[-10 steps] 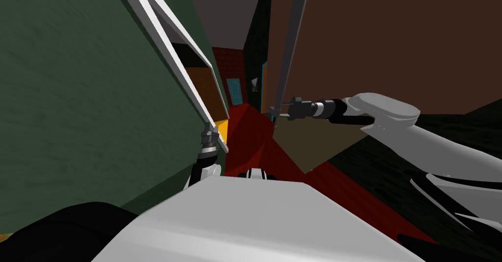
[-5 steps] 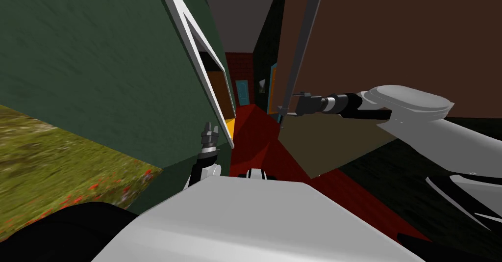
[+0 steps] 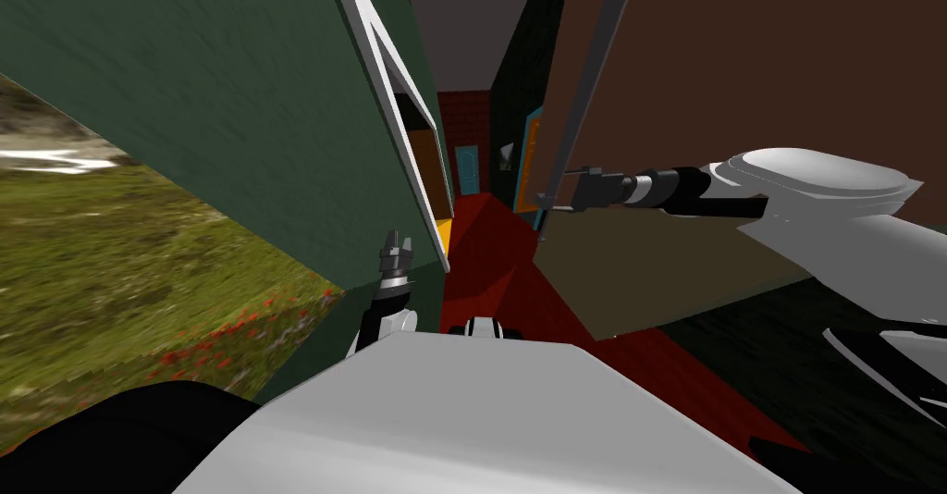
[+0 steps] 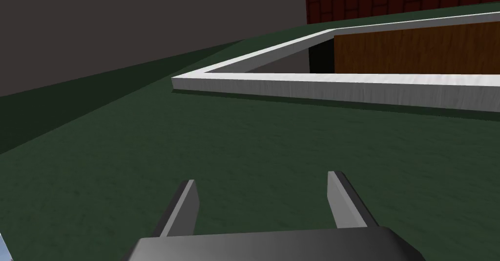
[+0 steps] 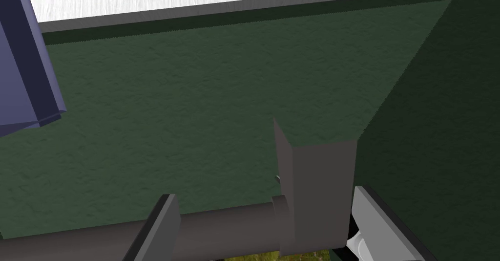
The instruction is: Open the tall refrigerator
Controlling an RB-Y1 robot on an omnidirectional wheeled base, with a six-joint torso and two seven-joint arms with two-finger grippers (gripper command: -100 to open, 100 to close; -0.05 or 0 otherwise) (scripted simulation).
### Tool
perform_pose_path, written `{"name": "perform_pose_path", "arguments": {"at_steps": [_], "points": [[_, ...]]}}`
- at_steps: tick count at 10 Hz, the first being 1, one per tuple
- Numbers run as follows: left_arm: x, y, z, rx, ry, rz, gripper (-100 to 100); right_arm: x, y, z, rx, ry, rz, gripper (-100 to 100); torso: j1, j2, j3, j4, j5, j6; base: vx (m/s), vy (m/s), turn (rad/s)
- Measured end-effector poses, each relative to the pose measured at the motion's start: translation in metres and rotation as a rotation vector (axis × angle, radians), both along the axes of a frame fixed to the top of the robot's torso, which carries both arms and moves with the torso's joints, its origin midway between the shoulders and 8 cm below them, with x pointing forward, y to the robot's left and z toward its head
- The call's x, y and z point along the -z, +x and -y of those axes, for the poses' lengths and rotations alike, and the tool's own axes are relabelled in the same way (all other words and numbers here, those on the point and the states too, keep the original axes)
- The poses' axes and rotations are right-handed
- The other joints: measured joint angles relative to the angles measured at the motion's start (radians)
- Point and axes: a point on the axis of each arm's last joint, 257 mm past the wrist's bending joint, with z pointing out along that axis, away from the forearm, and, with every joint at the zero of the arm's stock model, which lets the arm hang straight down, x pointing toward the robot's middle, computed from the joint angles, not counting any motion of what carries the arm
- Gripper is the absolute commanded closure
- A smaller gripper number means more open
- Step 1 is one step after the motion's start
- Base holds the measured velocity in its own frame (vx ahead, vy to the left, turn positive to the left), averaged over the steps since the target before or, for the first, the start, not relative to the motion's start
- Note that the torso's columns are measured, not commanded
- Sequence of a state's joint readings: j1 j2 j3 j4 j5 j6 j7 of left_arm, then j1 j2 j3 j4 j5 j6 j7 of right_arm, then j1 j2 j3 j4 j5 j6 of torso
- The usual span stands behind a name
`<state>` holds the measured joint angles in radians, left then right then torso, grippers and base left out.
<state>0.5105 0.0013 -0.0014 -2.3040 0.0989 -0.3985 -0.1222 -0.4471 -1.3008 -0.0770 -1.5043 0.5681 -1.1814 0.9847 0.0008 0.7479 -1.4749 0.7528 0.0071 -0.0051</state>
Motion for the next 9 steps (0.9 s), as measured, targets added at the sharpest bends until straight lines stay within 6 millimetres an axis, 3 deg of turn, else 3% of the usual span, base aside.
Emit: {"name": "perform_pose_path", "arguments": {"at_steps": [5,6,9], "points": [[0.000,0.000,0.000,0.000,0.000,0.000,0,-0.005,0.007,0.034,0.057,0.004,-0.009,-100,-0.002,0.004,0.001,0.006,0.003,-0.001,-0.040,0.021,0.097],[0.000,0.000,0.000,0.000,0.000,0.000,0,-0.001,0.007,0.034,0.058,0.000,-0.018,0,0.001,0.002,0.003,-0.001,0.000,0.002,0.000,0.000,0.000],[0.000,0.000,0.000,0.000,0.000,0.000,0,0.008,0.008,0.034,0.056,-0.007,-0.037,0,0.002,-0.006,0.000,-0.011,-0.004,0.005,0.000,0.000,0.000]]}}
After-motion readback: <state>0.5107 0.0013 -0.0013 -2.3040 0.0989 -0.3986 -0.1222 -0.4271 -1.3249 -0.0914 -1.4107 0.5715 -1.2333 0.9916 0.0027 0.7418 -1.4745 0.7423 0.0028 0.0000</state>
